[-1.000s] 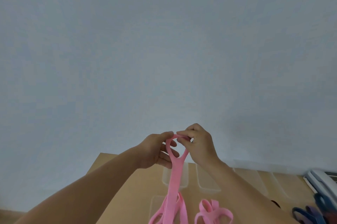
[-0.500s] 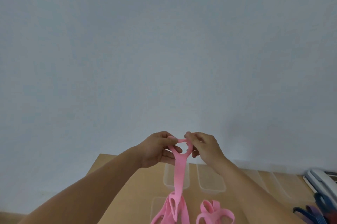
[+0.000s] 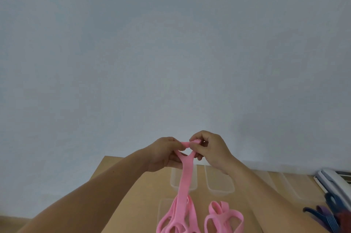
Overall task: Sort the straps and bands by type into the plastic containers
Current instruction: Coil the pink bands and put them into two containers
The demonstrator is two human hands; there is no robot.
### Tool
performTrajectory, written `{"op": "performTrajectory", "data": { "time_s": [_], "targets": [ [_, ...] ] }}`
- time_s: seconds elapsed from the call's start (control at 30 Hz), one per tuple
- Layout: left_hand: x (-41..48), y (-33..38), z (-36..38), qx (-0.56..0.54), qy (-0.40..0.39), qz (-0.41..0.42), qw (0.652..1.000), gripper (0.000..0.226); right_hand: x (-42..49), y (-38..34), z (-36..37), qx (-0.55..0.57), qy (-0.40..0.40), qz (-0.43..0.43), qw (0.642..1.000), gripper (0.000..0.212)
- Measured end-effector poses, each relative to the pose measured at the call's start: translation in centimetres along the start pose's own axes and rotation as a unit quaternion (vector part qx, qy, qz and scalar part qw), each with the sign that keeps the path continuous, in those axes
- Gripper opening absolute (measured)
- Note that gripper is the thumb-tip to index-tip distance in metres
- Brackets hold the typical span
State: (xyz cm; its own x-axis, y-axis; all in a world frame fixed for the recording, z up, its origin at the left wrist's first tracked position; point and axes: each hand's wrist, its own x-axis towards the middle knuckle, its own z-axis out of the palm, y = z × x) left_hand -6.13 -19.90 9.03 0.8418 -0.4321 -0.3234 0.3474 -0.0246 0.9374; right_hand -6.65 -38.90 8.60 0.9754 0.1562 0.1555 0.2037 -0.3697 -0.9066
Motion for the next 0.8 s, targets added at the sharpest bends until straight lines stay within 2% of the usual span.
{"op": "performTrajectory", "data": {
  "time_s": [0.1, 0.33, 0.53, 0.67, 0.8],
  "targets": [
    [-0.3, 0.4, -0.1, 0.020, -0.046, -0.034, 0.998, 0.028, -0.1, 0.2, 0.8, -0.023, 0.021, -0.039, 0.999, 0.008],
    [0.0, 0.3, -0.4, -0.038, -0.040, -0.036, 0.998, 0.028, 0.0, 1.2, 1.3, -0.104, 0.062, -0.127, 0.985, 0.035],
    [0.6, -0.1, -0.5, -0.086, -0.008, -0.046, 0.995, 0.027, 0.1, 1.9, 1.6, -0.095, 0.071, -0.154, 0.981, 0.022],
    [0.6, -0.4, -0.7, -0.075, -0.010, -0.023, 0.997, 0.019, -0.2, 2.3, 1.7, -0.045, 0.053, -0.103, 0.992, 0.024],
    [0.7, -0.6, -1.0, -0.046, -0.004, 0.002, 0.999, 0.013, -0.6, 2.1, 1.3, 0.050, 0.015, -0.037, 0.998, 0.008]
  ]
}}
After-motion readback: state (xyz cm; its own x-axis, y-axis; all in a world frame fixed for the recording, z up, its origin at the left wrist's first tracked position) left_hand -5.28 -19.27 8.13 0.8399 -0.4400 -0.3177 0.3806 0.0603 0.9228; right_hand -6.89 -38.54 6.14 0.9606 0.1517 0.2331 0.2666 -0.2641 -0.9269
